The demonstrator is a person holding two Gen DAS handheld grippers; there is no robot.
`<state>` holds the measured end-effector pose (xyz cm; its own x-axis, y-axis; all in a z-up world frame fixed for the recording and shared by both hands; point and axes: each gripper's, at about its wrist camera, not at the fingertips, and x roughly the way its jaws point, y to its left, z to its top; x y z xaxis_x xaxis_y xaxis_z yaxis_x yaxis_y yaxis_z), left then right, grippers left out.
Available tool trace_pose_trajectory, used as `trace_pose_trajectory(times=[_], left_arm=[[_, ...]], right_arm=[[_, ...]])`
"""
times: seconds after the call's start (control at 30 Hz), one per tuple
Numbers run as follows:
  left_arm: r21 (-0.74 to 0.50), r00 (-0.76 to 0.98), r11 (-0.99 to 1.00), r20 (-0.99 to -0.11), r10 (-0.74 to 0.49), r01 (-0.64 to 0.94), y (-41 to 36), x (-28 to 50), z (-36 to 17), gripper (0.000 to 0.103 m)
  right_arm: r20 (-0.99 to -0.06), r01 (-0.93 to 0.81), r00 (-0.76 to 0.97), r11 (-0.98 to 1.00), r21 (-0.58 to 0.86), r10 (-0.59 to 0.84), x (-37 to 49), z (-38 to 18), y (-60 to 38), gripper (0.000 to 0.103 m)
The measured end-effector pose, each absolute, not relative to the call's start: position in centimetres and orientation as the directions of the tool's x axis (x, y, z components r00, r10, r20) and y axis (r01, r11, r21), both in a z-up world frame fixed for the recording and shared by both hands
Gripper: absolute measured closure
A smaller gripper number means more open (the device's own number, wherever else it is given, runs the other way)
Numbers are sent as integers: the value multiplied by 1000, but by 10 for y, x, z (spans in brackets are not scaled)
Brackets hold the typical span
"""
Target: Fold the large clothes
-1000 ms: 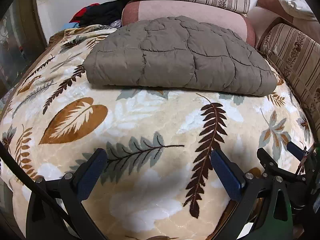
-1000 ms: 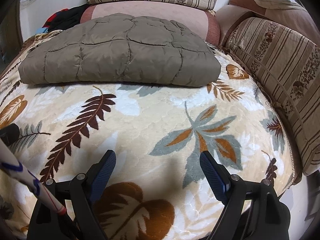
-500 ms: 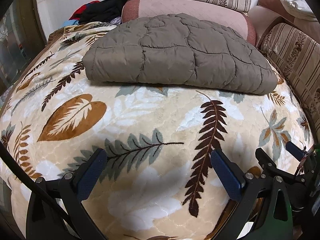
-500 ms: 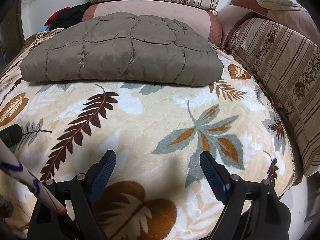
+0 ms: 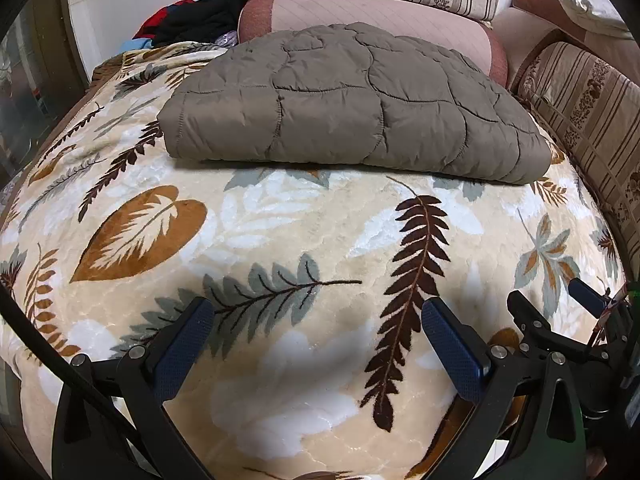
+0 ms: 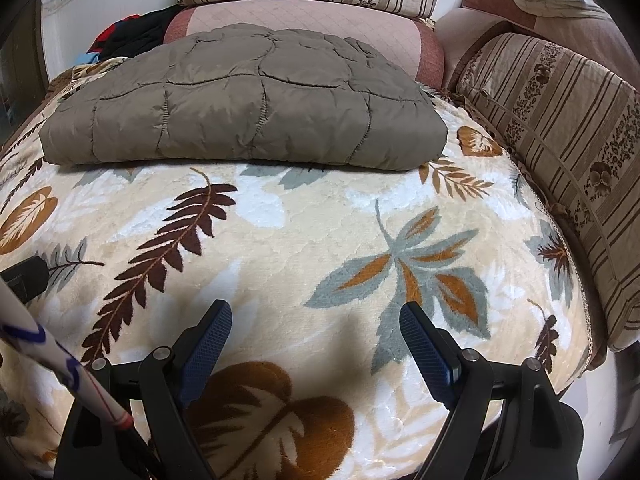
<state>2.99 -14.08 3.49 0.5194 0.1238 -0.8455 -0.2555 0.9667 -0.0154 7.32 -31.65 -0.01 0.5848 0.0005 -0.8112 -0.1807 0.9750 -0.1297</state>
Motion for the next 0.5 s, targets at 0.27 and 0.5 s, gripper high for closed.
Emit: trace_pose_trajectory(times=[0.27, 0.5], left_arm=[[-24, 511, 966, -852, 115, -258, -140, 31, 33, 0], [-22, 504, 967, -856, 113, -255, -140, 32, 32, 0]], right_arm=[[-812, -188, 583, 973, -133, 1, 74, -2, -316, 14], [-812, -191, 584, 973, -132, 4, 74, -2, -315, 14]])
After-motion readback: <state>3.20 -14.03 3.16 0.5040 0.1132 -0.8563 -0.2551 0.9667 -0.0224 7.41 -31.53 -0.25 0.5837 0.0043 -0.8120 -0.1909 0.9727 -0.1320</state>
